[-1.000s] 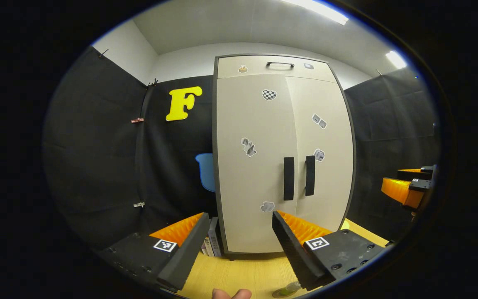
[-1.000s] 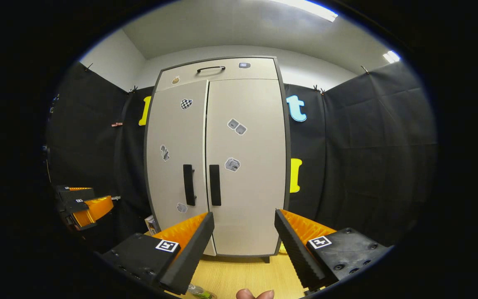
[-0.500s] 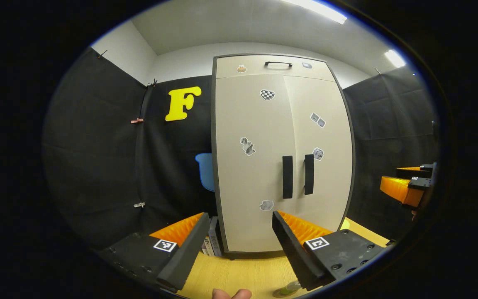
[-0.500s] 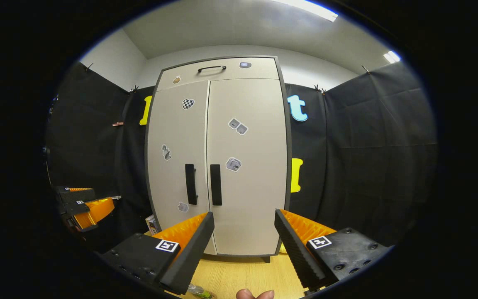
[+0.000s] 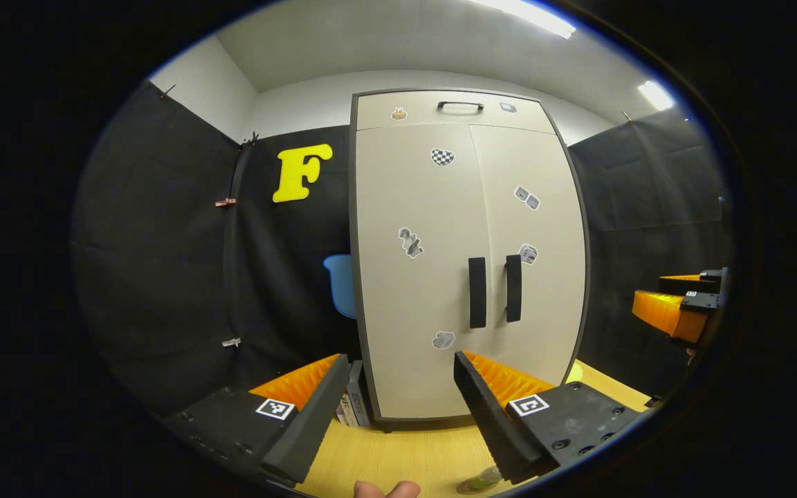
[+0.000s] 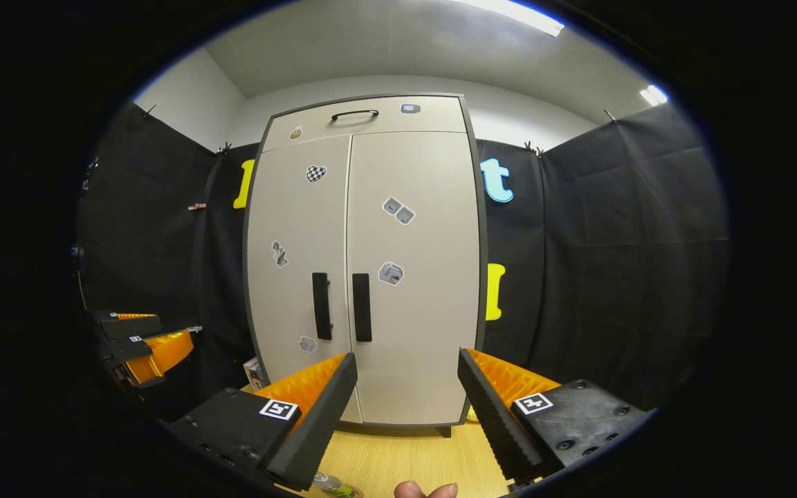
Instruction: Grasp the bottle in the cabinet with the left hand and place it on the coaster, then close the right door with the right hand and the left door with the left hand.
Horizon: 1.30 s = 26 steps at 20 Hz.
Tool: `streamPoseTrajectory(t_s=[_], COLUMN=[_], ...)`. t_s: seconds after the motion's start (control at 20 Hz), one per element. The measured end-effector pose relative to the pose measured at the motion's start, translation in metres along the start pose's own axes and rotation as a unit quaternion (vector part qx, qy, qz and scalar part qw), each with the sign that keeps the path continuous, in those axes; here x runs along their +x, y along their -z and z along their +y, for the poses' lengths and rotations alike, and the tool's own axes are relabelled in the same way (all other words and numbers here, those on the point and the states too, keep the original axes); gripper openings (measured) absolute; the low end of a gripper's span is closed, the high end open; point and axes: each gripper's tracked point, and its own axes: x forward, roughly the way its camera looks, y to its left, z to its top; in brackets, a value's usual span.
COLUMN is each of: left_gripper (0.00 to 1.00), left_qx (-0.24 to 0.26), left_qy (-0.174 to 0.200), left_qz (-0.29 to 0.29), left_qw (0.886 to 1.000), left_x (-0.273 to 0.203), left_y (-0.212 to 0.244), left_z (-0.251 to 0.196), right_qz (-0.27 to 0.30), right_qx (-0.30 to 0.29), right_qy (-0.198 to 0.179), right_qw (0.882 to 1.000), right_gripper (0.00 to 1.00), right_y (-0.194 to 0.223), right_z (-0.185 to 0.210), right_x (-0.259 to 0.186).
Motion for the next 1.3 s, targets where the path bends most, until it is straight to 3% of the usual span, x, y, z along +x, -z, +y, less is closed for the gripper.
streamPoseTrajectory(t_s=[0.55, 0.8, 0.95, 1.3], left_gripper=[0.97, 0.97, 0.96, 0.97], left_qx=[-0.006, 0.0, 0.013, -0.014], left_qy=[-0.002, 0.01, -0.002, -0.005], left_qz=[-0.008, -0.009, -0.02, -0.011], left_qw=[1.0, 1.0, 1.0, 1.0], left_x=[0.0, 0.001, 0.005, 0.007], left_y=[-0.002, -0.001, -0.003, 0.003], left_z=[-0.003, -0.011, -0.007, -0.022], right_qz=[-0.002, 0.001, 0.006, 0.016], right_qx=[-0.003, -0.003, 0.005, 0.014], right_qy=[0.006, -0.007, -0.022, -0.034], right_qw=[1.0, 1.0, 1.0, 0.999], right_gripper=[0.97, 0.97, 0.97, 0.97], right_y=[0.011, 0.021, 0.029, 0.047], right_z=[-0.002, -0.005, -0.008, -0.035], right_x=[0.006, 0.017, 0.023, 0.035])
